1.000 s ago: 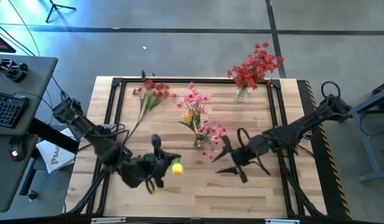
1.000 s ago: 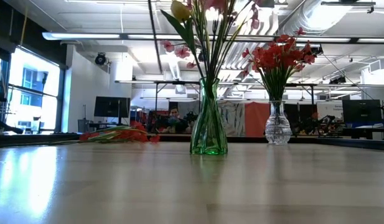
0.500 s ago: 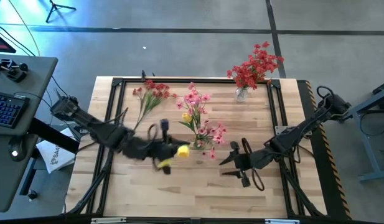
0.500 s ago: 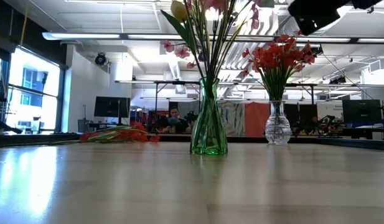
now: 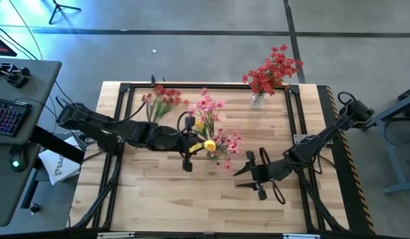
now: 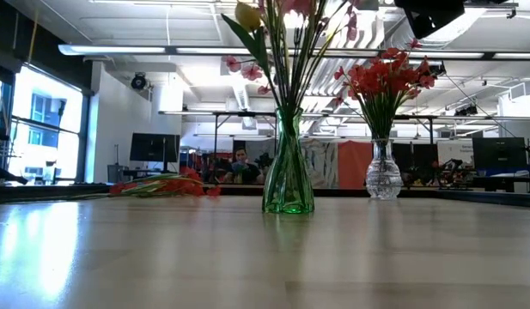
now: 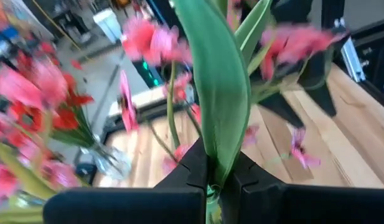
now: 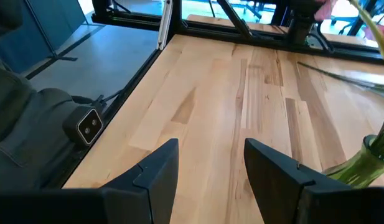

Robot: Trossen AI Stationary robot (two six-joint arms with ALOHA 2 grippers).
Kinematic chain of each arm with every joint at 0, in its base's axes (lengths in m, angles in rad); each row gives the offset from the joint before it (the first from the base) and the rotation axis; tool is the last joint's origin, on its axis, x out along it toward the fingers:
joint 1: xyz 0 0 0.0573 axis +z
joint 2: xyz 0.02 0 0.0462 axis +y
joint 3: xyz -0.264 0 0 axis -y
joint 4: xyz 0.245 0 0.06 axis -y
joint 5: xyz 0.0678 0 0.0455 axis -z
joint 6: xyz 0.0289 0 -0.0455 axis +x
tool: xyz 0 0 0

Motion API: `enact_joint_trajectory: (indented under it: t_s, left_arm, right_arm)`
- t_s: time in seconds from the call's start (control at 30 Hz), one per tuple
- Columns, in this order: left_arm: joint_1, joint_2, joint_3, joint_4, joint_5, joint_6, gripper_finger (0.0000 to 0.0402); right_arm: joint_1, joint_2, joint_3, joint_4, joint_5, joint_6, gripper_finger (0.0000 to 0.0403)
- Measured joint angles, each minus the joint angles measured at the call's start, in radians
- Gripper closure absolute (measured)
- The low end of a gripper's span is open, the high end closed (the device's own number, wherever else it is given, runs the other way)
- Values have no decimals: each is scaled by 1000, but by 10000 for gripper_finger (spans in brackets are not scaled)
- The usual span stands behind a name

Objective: Sort flowers into vase by color
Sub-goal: Put the yellow tulip into the green vase

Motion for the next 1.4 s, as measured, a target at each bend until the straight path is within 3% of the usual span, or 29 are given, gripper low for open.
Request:
enact_joint_trajectory:
  t_s: [0.37, 0.6, 0.9, 1.4]
  left_arm:
    - [69, 82, 0, -3, 45, -69, 391]
    - [125, 101, 0, -63, 83, -161, 327]
    - [129, 28, -1, -119, 114, -173, 256]
    - [70, -60, -1, -104, 104, -194, 250]
  right_arm:
    - [-17, 0, 0, 26, 6, -27, 226]
    - [-37, 23, 0, 48, 9, -42, 226]
    - [-40, 53, 0, 59, 7, -39, 226]
    - [-40, 52, 0, 64, 6, -42, 226]
